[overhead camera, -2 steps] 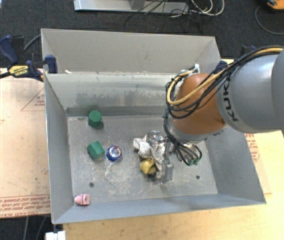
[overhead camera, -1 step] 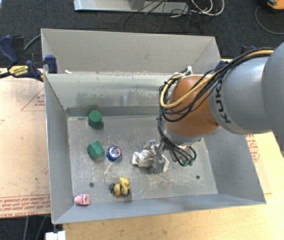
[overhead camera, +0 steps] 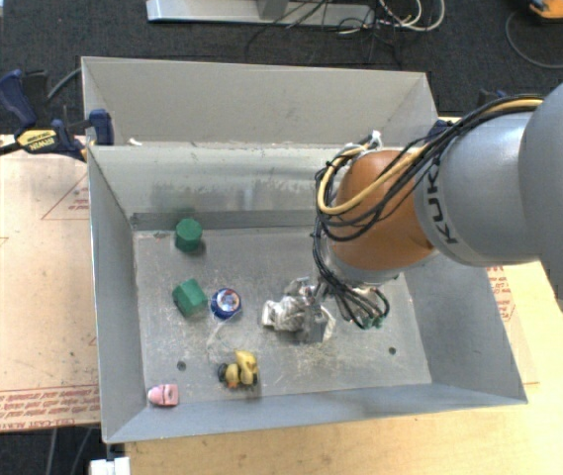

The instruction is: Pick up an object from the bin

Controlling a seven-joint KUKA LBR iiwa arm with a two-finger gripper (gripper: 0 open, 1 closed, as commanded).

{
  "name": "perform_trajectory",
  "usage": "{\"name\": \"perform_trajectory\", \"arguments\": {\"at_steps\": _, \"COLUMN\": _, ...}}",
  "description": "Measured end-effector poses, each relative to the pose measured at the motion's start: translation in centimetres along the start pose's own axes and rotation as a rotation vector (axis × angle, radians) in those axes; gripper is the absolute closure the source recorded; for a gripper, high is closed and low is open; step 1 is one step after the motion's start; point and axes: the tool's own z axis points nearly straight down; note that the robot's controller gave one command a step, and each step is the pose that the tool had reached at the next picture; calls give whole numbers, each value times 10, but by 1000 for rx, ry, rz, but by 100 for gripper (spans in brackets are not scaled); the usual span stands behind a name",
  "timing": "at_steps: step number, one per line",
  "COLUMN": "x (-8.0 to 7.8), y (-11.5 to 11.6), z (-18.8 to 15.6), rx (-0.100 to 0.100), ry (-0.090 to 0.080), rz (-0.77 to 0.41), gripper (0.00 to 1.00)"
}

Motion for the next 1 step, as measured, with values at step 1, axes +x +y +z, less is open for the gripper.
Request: {"name": "perform_trajectory", "arguments": {"at_steps": 1, "x": 14, "y": 2, "z": -178, "rx": 0, "ry": -3, "rz": 32, "gripper": 100}}
